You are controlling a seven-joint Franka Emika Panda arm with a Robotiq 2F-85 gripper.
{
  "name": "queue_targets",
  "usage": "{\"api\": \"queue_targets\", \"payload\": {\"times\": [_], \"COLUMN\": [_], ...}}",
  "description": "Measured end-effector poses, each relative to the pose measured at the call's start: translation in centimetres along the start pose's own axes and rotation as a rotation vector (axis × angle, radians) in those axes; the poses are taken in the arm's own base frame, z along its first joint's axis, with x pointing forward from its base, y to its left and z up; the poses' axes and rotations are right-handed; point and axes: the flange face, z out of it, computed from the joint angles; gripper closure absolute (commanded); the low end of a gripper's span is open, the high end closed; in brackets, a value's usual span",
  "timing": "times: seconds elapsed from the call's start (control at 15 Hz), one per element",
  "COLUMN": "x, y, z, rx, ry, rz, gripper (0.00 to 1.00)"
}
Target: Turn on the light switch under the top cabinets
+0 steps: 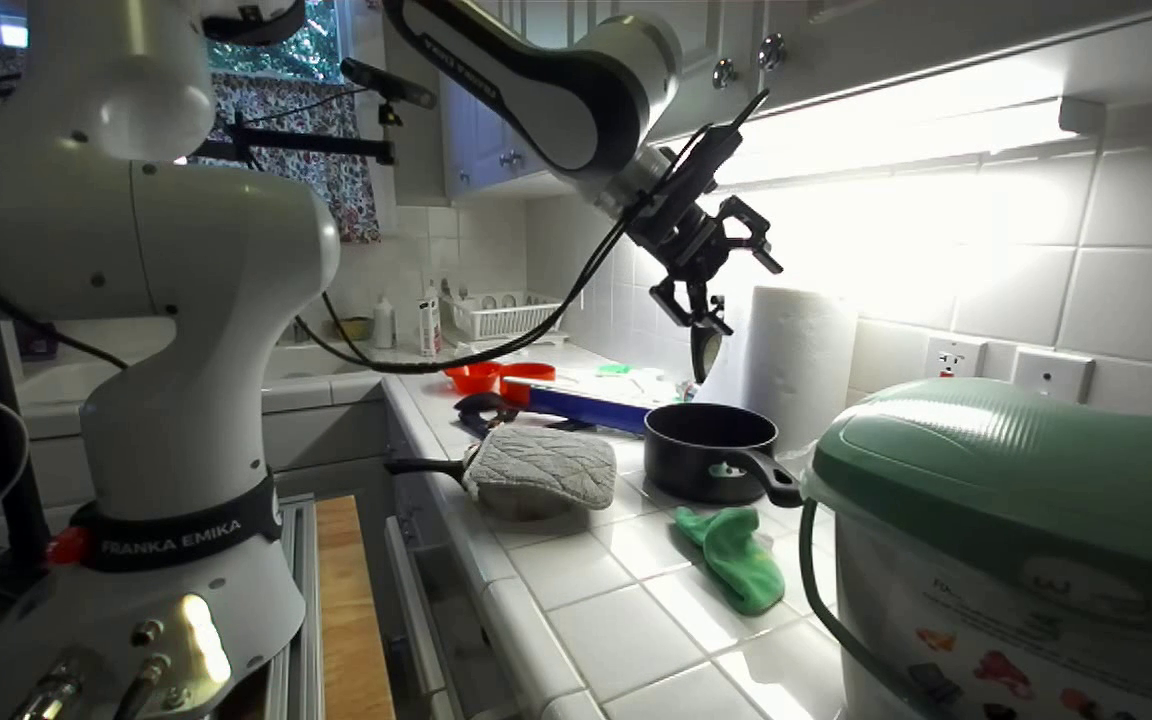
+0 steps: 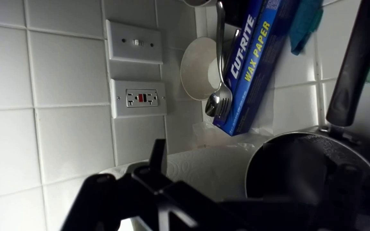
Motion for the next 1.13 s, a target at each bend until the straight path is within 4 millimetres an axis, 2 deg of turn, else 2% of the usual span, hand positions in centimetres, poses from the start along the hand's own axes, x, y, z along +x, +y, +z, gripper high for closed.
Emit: {"api": "queue_targets", "payload": {"times": [0.27, 0.47, 1.13], "x": [-0.3, 0.3, 0.4], "y": [-2.1, -2.4, -2.3], "z": [-1.9, -4.1, -4.1], "rx": [0.136, 0.260, 0.261], "ry": [0.040, 0.077, 0.073], "rz": [0.071, 0.072, 0.069], "gripper": [0.00, 0.00, 0.00]}}
